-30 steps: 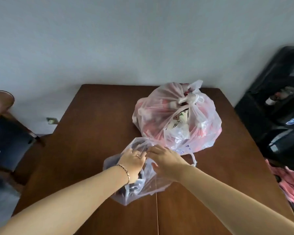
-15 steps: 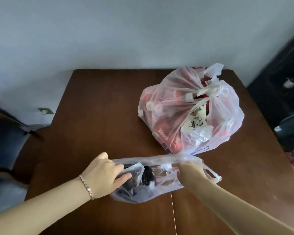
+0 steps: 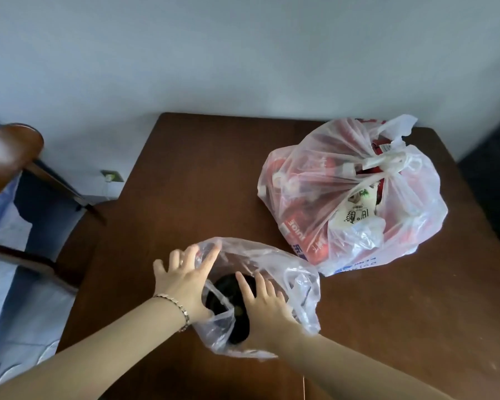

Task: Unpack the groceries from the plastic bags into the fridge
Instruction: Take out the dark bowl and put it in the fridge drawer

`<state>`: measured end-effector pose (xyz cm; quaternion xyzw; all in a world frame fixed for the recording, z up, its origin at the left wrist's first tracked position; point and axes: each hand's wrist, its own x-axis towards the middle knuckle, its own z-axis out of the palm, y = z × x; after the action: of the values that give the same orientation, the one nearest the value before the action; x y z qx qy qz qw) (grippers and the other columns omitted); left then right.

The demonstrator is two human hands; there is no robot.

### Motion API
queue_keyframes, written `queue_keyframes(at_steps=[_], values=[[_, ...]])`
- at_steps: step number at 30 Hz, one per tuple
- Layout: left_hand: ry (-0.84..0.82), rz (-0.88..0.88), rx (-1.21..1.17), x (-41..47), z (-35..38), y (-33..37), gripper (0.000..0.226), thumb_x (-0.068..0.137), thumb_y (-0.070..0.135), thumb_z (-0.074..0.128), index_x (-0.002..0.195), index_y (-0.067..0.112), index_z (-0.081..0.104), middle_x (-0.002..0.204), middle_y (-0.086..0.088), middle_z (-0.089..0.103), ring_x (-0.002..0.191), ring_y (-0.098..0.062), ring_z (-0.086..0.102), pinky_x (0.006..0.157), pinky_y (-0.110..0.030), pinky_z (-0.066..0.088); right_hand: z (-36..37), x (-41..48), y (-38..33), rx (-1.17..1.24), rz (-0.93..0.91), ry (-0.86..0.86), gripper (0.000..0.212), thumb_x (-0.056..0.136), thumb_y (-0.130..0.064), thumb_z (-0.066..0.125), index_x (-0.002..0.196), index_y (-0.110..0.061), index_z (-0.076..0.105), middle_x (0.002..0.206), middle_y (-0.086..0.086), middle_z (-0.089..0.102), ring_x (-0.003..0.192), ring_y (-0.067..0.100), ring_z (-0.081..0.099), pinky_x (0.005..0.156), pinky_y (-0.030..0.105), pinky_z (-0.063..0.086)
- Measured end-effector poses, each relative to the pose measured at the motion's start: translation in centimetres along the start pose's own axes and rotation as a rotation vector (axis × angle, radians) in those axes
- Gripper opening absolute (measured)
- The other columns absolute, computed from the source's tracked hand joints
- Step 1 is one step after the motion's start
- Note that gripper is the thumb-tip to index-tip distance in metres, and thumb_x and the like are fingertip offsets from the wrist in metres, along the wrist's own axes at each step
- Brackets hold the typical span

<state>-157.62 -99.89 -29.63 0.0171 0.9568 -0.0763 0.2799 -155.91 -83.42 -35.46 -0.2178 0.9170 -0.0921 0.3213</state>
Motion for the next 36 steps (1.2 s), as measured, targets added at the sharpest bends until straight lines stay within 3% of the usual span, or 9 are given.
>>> queue_keyframes(at_steps=[3, 5, 6, 8, 12, 20, 25, 31, 36], values=[[-0.124, -0.044, -0.164, 0.1, 0.1, -0.6, 0.113, 0.077, 0.039, 0.07, 0.141, 0.045, -0.023, 0.148, 0.001, -0.037, 0.141, -0.038, -0.017, 0.111, -0.054, 0.021, 0.7, 1.1, 0.3, 0.147, 0.044, 0.002, 0.116, 0.065, -0.061, 0.069, 0.15, -0.028, -0.003, 0.154, 0.014, 0.008, 0.142, 0.037, 0.013, 0.114, 0.051, 0.023], [-0.155, -0.017, -0.354, -0.2, -0.2, -0.6, 0.112, 0.08, 0.002, 0.063, 0.143, 0.044, -0.019, 0.146, 0.002, -0.041, 0.139, -0.031, 0.024, 0.089, -0.024, 0.049, 0.5, 1.5, 1.0, 0.267, 0.081, -0.011, 0.098, 0.075, -0.054, 0.064, 0.15, -0.03, 0.006, 0.153, 0.013, 0.017, 0.138, 0.034, 0.021, 0.113, 0.048, 0.026], [-0.139, 0.015, -0.406, -0.3, -0.3, -0.6, 0.112, 0.079, -0.011, 0.057, 0.144, 0.043, -0.017, 0.148, 0.003, -0.039, 0.117, -0.02, 0.05, 0.066, -0.013, 0.049, 0.2, 1.2, 1.4, 0.299, 0.087, 0.01, 0.097, 0.073, -0.054, 0.066, 0.149, -0.032, 0.009, 0.149, 0.009, 0.025, 0.135, 0.03, 0.028, 0.11, 0.046, 0.03], [-0.097, 0.086, -0.439, -0.2, -0.4, -0.7, 0.113, 0.076, -0.02, 0.049, 0.145, 0.043, -0.014, 0.151, 0.007, -0.031, 0.083, -0.008, 0.055, 0.047, -0.013, 0.039, -0.7, -0.1, 1.9, 0.347, 0.101, 0.017, 0.111, 0.056, -0.064, 0.07, 0.145, -0.035, 0.012, 0.138, -0.001, 0.037, 0.126, 0.024, 0.04, 0.104, 0.042, 0.039], [-0.081, 0.241, -0.424, 0.3, -1.1, -1.3, 0.113, 0.073, -0.026, 0.047, 0.145, 0.045, -0.006, 0.156, 0.015, -0.013, 0.126, -0.012, 0.037, 0.068, -0.012, 0.046, -3.6, -2.8, 3.1, 0.665, 0.076, -0.037, 0.108, 0.046, -0.061, 0.075, 0.139, -0.036, 0.025, 0.126, -0.01, 0.047, 0.119, 0.015, 0.049, 0.1, 0.034, 0.046], [0.055, 0.235, 0.108, 2.0, -4.3, -0.8, 0.076, 0.092, 0.001, 0.051, 0.149, 0.031, 0.01, 0.157, 0.009, 0.009, 0.138, -0.021, 0.021, 0.102, -0.024, 0.04, -9.1, -9.0, 7.1, 1.603, -0.062, -0.158, 0.096, 0.033, -0.059, 0.087, 0.117, -0.02, 0.06, 0.116, 0.005, 0.069, 0.107, 0.021, 0.066, 0.085, 0.031, 0.054], [0.168, 0.101, 0.092, 5.3, -6.8, -1.8, 0.045, 0.097, 0.016, 0.044, 0.14, 0.025, 0.036, 0.15, 0.004, 0.03, 0.137, -0.022, 0.026, 0.112, -0.032, 0.028, -10.7, -9.9, 9.1, 1.672, 0.005, -0.037, 0.11, 0.014, -0.065, 0.085, 0.111, -0.02, 0.058, 0.1, 0.003, 0.074, 0.089, 0.018, 0.072, 0.067, 0.031, 0.058], [0.332, 0.243, -0.72, 2.5, -9.1, 4.9, 0.05, 0.092, 0.032, 0.056, 0.138, 0.021, 0.044, 0.147, 0.006, 0.035, 0.139, -0.013, 0.027, 0.113, -0.027, 0.019, -10.5, -9.2, 9.3, 1.425, 0.077, 0.297, 0.091, 0.038, -0.054, 0.072, 0.123, -0.033, 0.048, 0.111, -0.008, 0.065, 0.099, 0.01, 0.065, 0.075, 0.029, 0.055], [-0.069, 0.15, -1.409, -0.2, -12.2, 10.8, 0.069, 0.071, 0.053, 0.07, 0.132, 0.034, 0.044, 0.126, 0.015, 0.05, 0.117, -0.014, 0.052, 0.101, -0.03, 0.042, -10.6, -9.3, 9.0, 1.131, -0.015, 0.507, 0.101, 0.04, -0.053, 0.079, 0.129, -0.043, 0.033, 0.126, -0.008, 0.055, 0.114, 0.005, 0.056, 0.097, 0.028, 0.049]])
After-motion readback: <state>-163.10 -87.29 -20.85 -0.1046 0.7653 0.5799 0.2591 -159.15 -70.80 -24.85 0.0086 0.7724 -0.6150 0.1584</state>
